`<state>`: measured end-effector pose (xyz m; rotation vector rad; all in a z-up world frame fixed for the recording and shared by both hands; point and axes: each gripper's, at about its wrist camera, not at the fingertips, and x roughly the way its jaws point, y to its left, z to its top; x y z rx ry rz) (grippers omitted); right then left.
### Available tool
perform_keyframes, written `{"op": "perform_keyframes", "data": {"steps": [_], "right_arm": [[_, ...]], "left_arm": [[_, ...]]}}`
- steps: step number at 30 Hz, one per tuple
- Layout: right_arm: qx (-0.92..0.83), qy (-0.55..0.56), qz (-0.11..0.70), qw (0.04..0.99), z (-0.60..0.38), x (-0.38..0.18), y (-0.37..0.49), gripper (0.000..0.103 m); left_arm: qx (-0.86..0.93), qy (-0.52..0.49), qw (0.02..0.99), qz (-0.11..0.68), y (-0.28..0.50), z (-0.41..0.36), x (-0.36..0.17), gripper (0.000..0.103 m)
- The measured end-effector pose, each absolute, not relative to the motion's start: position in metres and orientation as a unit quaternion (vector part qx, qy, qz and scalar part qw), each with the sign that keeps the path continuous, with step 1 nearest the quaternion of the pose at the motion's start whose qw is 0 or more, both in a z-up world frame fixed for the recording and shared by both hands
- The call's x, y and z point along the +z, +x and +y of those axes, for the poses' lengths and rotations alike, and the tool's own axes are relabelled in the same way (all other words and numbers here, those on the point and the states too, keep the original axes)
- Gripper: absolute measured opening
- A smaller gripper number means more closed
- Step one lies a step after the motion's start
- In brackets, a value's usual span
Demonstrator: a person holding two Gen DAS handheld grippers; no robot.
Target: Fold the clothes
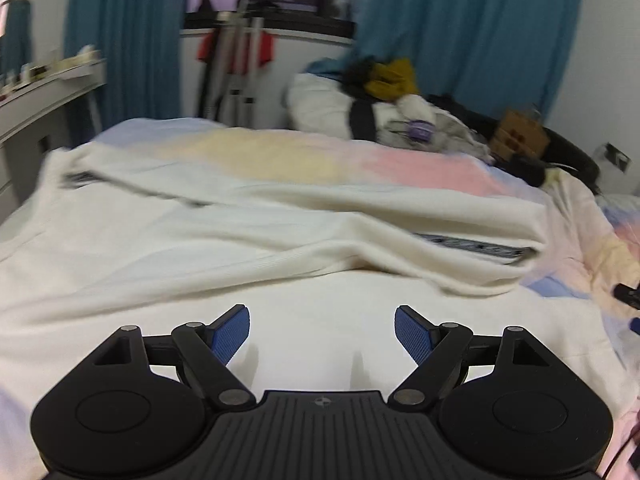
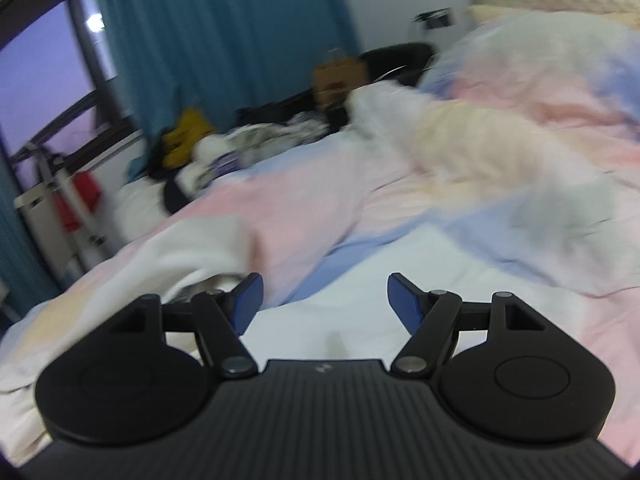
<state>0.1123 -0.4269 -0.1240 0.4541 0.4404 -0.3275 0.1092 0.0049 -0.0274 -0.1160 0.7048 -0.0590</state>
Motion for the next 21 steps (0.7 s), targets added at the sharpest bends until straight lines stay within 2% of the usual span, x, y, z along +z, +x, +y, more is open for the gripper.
{"op": "perform_keyframes", "data": {"steps": [8,14,18,21], "right_arm": [[-0.141,0.207,0.205,0.946,-0.415,-0.123,0.127,0.071],[-0.154,0.227,0.209,0.939,-0.421,-0.138,0.152,0.071],[-0.156,0.269,0.187,0.932,-0.426,-0.143,0.153,0.071],[-0.165,0.270,0.167,0.934,-0.429,-0.141,0.150,0.072]], "left_arm": [[-0.108,-0.011,0.935,0.337,0.173,-0.104,-0.047,0.081],[-0.153,0.036,0.933,0.324,0.242,-0.179,-0.090,0.081],[-0.191,0.043,0.932,0.306,0.279,-0.217,-0.115,0.088],[-0.211,0.031,0.928,0.306,0.306,-0.241,-0.134,0.088]]}}
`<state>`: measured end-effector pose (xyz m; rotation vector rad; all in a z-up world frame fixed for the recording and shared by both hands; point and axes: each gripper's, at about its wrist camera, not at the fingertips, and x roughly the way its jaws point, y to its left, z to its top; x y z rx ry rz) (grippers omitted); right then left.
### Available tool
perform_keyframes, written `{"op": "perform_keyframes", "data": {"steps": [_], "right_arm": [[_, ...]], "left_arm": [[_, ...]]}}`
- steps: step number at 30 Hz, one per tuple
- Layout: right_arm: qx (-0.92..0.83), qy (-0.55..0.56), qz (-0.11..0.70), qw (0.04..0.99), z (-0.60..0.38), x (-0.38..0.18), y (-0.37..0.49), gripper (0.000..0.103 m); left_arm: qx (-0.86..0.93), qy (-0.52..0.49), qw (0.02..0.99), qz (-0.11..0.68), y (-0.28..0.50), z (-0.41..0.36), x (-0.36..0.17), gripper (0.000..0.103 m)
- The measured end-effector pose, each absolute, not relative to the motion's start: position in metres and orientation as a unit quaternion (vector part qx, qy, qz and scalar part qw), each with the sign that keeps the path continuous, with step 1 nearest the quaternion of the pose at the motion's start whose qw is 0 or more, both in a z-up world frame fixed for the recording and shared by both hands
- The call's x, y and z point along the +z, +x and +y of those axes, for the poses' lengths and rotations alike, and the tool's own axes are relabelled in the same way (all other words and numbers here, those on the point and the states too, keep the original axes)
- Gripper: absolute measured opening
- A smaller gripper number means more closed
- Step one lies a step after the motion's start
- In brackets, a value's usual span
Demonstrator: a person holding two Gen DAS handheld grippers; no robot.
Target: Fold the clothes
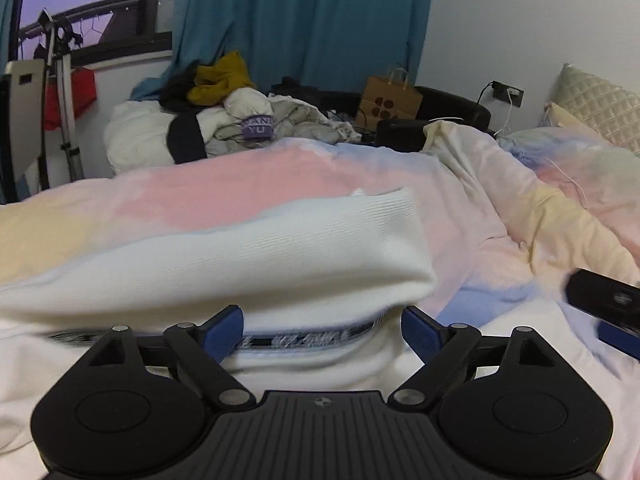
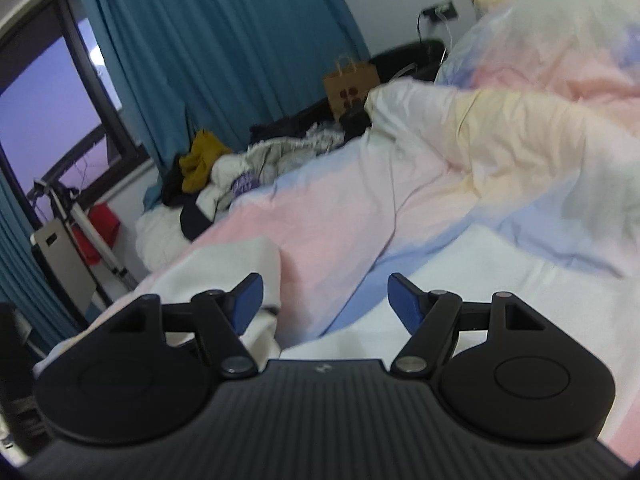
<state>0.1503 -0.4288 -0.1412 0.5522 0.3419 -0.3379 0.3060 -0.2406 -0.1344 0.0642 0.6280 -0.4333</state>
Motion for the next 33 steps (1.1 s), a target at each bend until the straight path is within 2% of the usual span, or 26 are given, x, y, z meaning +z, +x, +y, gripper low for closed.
{"op": "perform_keyframes", "data": {"steps": [2,3,9,11,12,13,14,16,18,19,27,33], "right_arm": [[-0.166,0.284,0.165,0.930,-0.432,-0.144,0.151,0.073],[-0.164,0.293,0.166,0.927,-0.435,-0.146,0.151,0.073],[-0.179,0.326,0.164,0.914,-0.438,-0.158,0.151,0.073],[-0.178,0.332,0.160,0.912,-0.438,-0.159,0.151,0.073],[-0.179,0.333,0.158,0.912,-0.439,-0.159,0.150,0.073],[-0.180,0.334,0.156,0.912,-0.439,-0.159,0.150,0.073],[-0.180,0.336,0.155,0.912,-0.440,-0.159,0.150,0.073],[-0.176,0.340,0.157,0.910,-0.441,-0.161,0.150,0.073],[-0.175,0.344,0.160,0.908,-0.441,-0.163,0.150,0.073],[-0.174,0.347,0.162,0.908,-0.441,-0.164,0.150,0.073],[-0.152,0.354,0.159,0.909,-0.436,-0.162,0.146,0.073],[-0.133,0.355,0.173,0.909,-0.431,-0.164,0.153,0.073]], "left_arm": [[-0.205,0.045,0.929,0.305,0.319,-0.258,-0.143,0.095],[-0.195,0.062,0.932,0.298,0.323,-0.267,-0.146,0.101],[-0.148,0.108,0.940,0.289,0.354,-0.304,-0.161,0.103],[-0.139,0.106,0.937,0.302,0.363,-0.306,-0.161,0.096],[-0.134,0.104,0.937,0.305,0.367,-0.305,-0.160,0.086],[-0.125,0.099,0.937,0.310,0.372,-0.305,-0.159,0.069],[-0.122,0.091,0.937,0.315,0.373,-0.298,-0.154,0.061],[-0.115,0.075,0.936,0.324,0.375,-0.283,-0.144,0.033],[-0.119,0.062,0.937,0.324,0.372,-0.262,-0.132,0.019],[-0.124,0.059,0.937,0.322,0.370,-0.251,-0.126,0.015],[-0.055,-0.004,0.954,0.293,0.382,-0.143,-0.077,0.011],[0.039,-0.051,0.929,0.365,0.411,-0.050,-0.115,0.012]]}}
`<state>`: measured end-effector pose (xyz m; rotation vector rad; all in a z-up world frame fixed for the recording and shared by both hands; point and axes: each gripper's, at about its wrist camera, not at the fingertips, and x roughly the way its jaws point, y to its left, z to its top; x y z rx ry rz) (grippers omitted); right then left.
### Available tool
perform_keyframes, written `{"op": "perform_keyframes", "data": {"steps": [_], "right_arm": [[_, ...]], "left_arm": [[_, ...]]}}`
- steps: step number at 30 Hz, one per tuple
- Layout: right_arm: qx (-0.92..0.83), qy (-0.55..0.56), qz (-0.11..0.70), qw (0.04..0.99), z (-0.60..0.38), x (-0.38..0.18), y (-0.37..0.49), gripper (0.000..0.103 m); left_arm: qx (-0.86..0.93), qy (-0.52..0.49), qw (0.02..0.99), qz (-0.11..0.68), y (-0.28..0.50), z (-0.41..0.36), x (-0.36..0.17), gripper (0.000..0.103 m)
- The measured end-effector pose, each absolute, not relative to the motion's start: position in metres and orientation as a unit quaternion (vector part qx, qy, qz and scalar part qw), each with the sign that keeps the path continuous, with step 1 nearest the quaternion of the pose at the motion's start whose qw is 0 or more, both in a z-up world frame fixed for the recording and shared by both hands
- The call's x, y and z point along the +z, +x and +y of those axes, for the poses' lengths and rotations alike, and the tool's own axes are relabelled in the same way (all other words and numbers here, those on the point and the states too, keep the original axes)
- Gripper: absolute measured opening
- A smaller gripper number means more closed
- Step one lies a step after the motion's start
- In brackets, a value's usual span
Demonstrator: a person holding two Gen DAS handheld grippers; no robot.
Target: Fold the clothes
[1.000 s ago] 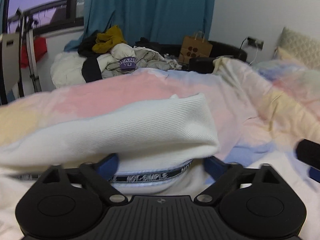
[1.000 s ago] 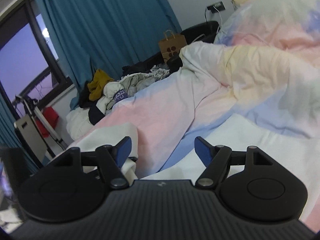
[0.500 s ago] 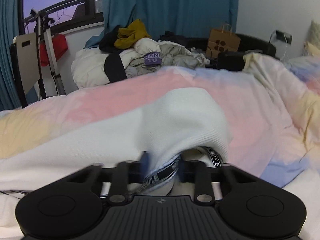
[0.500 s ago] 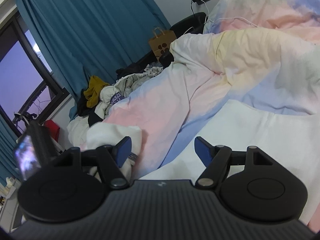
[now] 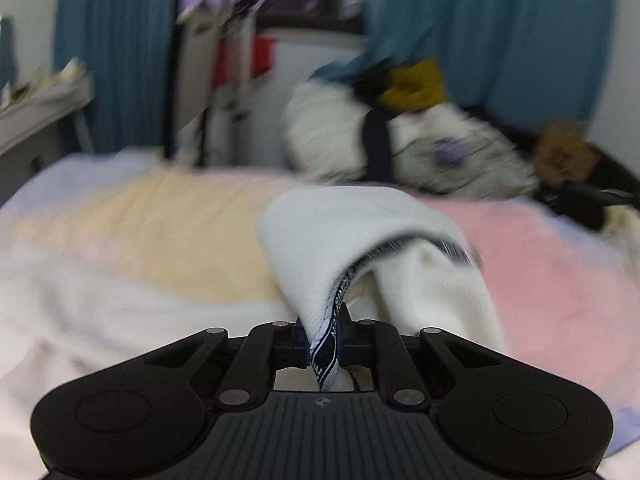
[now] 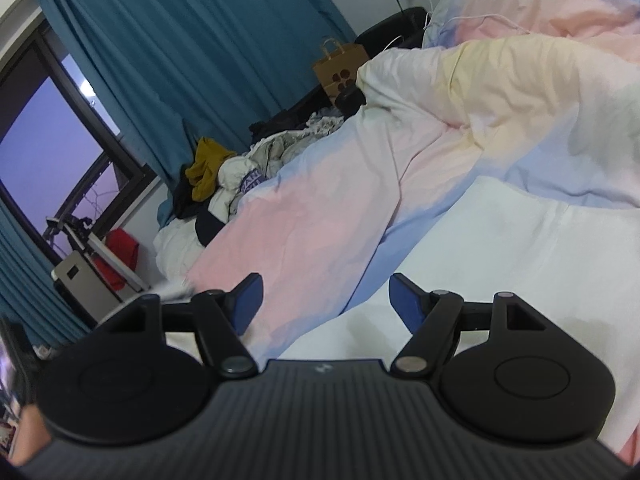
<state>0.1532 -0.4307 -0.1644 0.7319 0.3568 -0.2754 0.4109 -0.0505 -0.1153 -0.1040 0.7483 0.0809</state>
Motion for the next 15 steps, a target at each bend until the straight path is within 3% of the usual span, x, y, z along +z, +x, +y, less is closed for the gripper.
{"op": "perform_keyframes", "data": {"steps": [3,6,11,13,15], "right_arm": [[-0.122,0.346,0.185,0.912,-0.424,-0.168,0.160,0.073],[-0.106,0.336,0.197,0.915,-0.415,-0.170,0.168,0.073],[-0.069,0.308,0.210,0.925,-0.396,-0.166,0.173,0.073],[-0.058,0.299,0.212,0.929,-0.389,-0.164,0.173,0.073],[-0.047,0.290,0.212,0.932,-0.383,-0.162,0.172,0.073]], "left_arm": [[0.015,-0.082,0.929,0.360,0.403,-0.023,-0.132,0.015],[-0.015,-0.081,0.937,0.340,0.385,-0.016,-0.128,0.026],[-0.067,-0.058,0.945,0.315,0.339,-0.018,-0.105,0.058],[-0.080,-0.051,0.947,0.307,0.312,-0.018,-0.096,0.077],[-0.084,-0.043,0.950,0.297,0.282,-0.017,-0.089,0.082]]}}
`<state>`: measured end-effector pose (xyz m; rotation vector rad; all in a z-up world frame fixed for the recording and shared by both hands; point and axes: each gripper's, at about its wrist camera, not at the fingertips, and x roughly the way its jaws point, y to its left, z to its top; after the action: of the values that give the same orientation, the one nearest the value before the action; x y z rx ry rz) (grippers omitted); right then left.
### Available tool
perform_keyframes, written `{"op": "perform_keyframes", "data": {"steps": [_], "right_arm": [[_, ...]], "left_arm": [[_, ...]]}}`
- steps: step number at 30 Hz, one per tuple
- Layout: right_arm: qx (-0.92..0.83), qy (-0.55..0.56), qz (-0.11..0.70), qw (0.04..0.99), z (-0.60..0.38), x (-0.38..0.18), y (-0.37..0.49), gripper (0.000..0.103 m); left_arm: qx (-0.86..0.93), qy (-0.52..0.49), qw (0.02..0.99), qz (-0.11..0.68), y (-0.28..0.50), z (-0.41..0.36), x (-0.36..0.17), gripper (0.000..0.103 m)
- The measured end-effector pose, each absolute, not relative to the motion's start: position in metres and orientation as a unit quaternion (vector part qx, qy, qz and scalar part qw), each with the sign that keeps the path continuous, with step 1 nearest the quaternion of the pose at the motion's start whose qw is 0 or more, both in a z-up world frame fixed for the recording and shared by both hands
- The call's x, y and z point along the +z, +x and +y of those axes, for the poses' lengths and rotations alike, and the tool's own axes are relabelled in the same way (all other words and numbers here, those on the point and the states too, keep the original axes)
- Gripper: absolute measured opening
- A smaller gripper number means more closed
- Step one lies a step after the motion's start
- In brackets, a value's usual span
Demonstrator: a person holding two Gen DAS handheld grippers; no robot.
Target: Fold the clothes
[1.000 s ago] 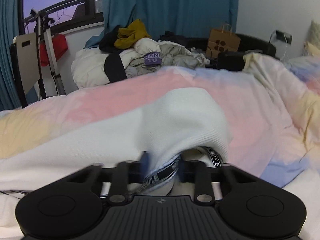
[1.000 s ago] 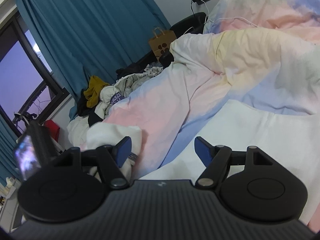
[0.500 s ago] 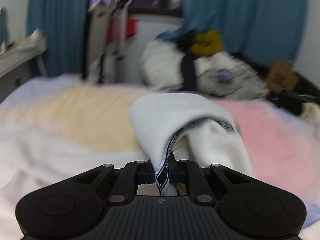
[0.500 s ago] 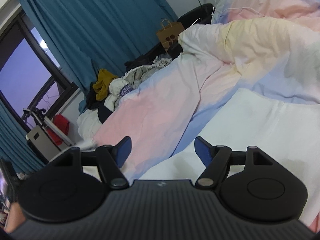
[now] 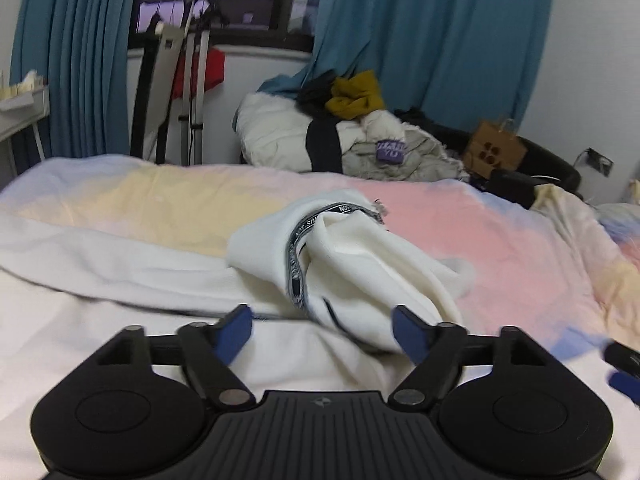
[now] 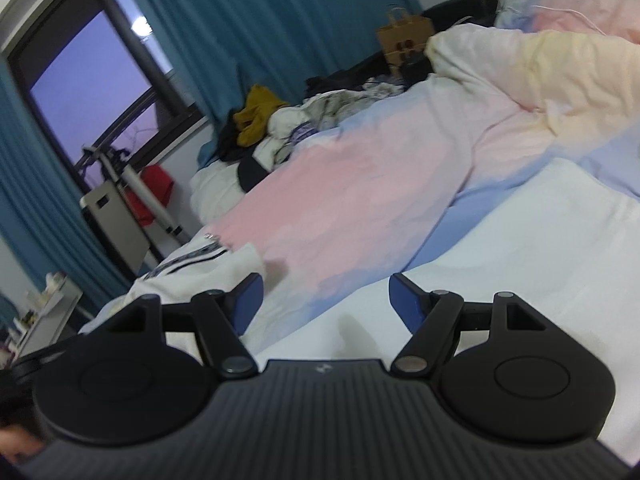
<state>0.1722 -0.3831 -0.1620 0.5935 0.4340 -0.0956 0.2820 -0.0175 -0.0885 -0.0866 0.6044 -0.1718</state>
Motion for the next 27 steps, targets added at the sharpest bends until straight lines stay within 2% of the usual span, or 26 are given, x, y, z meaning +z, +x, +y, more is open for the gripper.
{"op": "perform_keyframes", "data": {"steps": [3,7,13,20,27], "right_arm": [[-0.038,0.277,0.214,0.936,-0.375,-0.160,0.170,0.073],[-0.027,0.266,0.219,0.938,-0.366,-0.160,0.168,0.073],[-0.021,0.240,0.214,0.947,-0.356,-0.158,0.165,0.073],[-0.001,0.212,0.180,0.961,-0.342,-0.144,0.153,0.073],[0.009,0.266,0.200,0.943,-0.345,-0.154,0.160,0.073]], "left_arm": [[-0.078,-0.007,0.954,0.288,0.239,-0.015,-0.074,0.083],[-0.061,0.030,0.958,0.280,0.178,-0.007,-0.056,0.090],[-0.048,-0.053,0.954,0.291,0.132,0.033,-0.050,0.090],[-0.048,-0.059,0.957,0.281,0.114,0.046,-0.065,0.090],[-0.064,-0.053,0.953,0.292,0.112,0.046,-0.081,0.090]]}}
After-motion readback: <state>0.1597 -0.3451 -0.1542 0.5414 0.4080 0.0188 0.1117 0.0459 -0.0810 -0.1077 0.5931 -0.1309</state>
